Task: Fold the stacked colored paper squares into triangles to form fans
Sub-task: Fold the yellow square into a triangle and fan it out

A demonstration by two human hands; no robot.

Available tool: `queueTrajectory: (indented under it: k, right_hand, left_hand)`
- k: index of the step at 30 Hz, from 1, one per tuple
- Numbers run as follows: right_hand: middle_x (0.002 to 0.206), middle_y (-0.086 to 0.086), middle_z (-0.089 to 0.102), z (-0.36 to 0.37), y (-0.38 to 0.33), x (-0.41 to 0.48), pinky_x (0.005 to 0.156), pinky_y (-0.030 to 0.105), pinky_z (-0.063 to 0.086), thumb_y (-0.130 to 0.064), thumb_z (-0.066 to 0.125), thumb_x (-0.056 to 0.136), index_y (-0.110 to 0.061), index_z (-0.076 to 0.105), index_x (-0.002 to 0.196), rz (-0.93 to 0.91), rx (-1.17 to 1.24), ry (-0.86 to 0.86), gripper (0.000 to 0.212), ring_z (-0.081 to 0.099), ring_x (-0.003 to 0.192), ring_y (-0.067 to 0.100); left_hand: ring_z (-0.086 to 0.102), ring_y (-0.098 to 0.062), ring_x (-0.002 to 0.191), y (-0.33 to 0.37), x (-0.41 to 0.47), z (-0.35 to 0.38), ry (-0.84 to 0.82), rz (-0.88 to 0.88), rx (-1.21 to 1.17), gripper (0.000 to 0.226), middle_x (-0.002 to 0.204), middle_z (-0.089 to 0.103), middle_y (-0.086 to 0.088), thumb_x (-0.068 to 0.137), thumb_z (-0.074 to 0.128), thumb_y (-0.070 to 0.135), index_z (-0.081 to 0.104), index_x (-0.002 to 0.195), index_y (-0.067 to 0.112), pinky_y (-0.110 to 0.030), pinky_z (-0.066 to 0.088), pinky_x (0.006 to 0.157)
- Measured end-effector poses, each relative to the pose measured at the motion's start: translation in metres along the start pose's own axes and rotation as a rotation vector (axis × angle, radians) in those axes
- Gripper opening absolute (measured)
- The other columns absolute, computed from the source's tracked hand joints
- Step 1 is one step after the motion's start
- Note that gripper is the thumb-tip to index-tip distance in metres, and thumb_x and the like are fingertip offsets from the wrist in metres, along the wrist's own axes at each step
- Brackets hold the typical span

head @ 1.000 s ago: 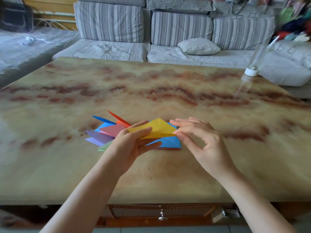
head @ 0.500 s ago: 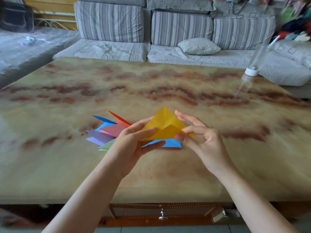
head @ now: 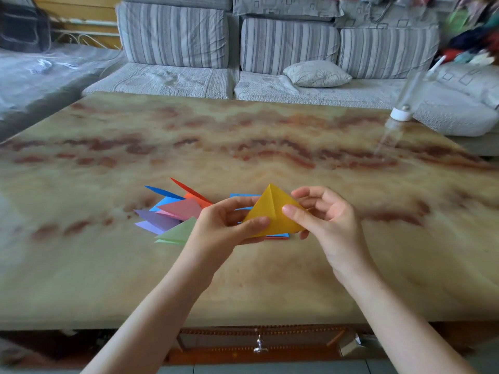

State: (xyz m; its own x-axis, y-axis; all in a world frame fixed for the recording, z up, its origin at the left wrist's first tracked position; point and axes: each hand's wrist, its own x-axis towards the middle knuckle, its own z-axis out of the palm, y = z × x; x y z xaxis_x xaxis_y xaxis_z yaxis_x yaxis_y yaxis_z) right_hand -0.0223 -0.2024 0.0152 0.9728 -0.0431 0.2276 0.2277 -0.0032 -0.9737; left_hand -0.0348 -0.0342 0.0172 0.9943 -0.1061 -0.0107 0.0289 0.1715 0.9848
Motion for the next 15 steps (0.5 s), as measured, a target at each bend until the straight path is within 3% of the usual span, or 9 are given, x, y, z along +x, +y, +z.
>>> queueTrajectory:
  k: [8, 15]
  right_hand:
    - [0.069, -0.001, 0.067, 0.0022, -0.0016, -0.0015, 0.046, 0.021, 0.043, -0.004, 0.074, 0.076, -0.016, 0.066, 0.079, 0.026, 0.009, -0.005, 0.015, 0.058, 0.057, 0.009]
    - [0.071, -0.002, 0.068, 0.0038, -0.0026, -0.0028, 0.047, 0.019, 0.043, -0.004, 0.075, 0.075, -0.018, 0.066, 0.078, 0.027, -0.006, -0.017, 0.017, 0.059, 0.06, 0.007]
  left_hand:
    - [0.069, -0.01, 0.067, -0.0002, -0.0007, 0.002, 0.031, 0.035, 0.0, 0.022, 0.074, 0.073, -0.001, 0.079, 0.067, -0.003, 0.068, 0.093, 0.014, -0.022, 0.056, 0.062]
    - [0.069, -0.012, 0.072, 0.0002, -0.0008, 0.0028, 0.038, 0.012, 0.063, 0.024, 0.082, 0.073, -0.006, 0.078, 0.07, 0.0, 0.068, 0.098, 0.013, -0.024, 0.058, 0.066]
